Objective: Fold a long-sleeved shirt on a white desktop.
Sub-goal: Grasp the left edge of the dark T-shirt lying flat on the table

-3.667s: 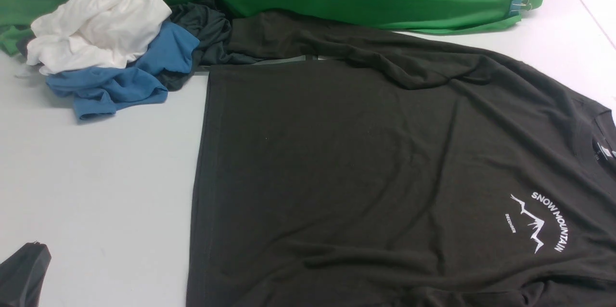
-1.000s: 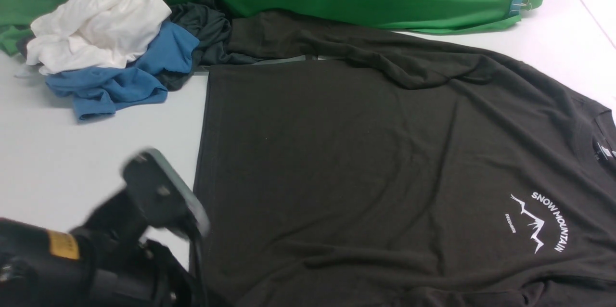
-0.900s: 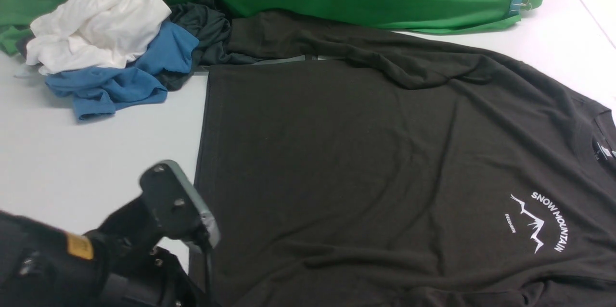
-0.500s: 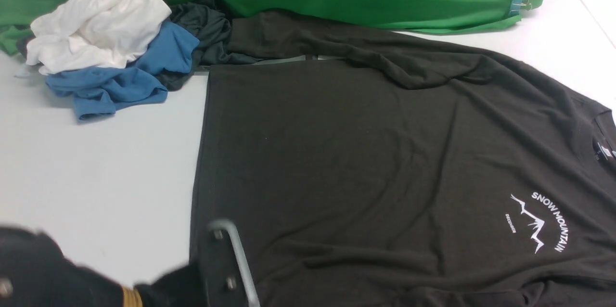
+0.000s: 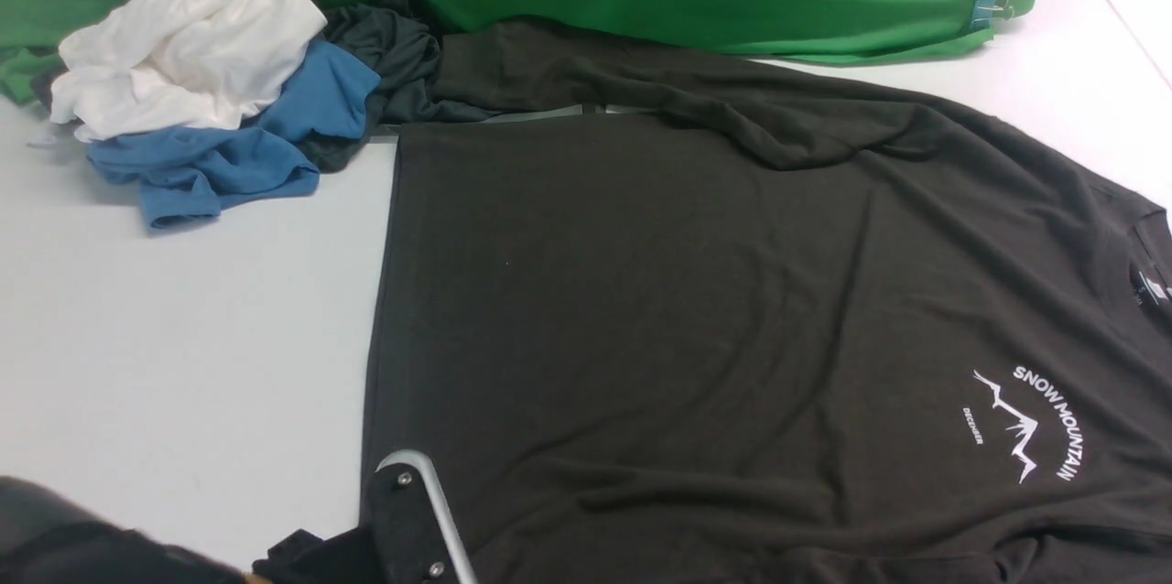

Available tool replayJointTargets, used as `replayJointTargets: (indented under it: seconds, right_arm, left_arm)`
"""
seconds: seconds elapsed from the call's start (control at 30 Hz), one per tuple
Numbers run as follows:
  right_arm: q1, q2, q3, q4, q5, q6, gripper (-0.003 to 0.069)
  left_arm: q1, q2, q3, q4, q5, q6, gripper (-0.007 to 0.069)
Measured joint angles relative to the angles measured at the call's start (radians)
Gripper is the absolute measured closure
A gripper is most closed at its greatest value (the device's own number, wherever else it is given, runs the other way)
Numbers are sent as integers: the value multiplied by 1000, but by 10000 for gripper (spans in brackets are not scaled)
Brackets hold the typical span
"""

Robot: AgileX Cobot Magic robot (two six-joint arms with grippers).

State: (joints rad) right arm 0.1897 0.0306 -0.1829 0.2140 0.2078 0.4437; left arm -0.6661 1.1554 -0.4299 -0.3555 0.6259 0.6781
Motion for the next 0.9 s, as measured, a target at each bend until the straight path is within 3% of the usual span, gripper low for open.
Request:
replayJointTargets:
  seconds: [0.13, 0.23, 0.47, 0.67, 0.9]
  right_arm:
    - [222, 117, -245, 0, 279, -240, 437]
    - [375, 203, -376, 0, 407, -322, 437]
    - [656, 313, -425, -3, 415, -367, 437]
    - [795, 394, -428, -12, 398, -372, 437]
    - [819, 463, -433, -93, 474, -322, 437]
  left_arm:
    - [0, 98, 0, 18, -29, -19, 260]
    - [0, 151, -2, 31, -38, -22, 258]
    - [0, 169, -46, 93, -58, -30, 258]
    - [0, 169, -50, 119, -60, -32, 258]
    - [0, 171, -51, 121, -75, -3, 258]
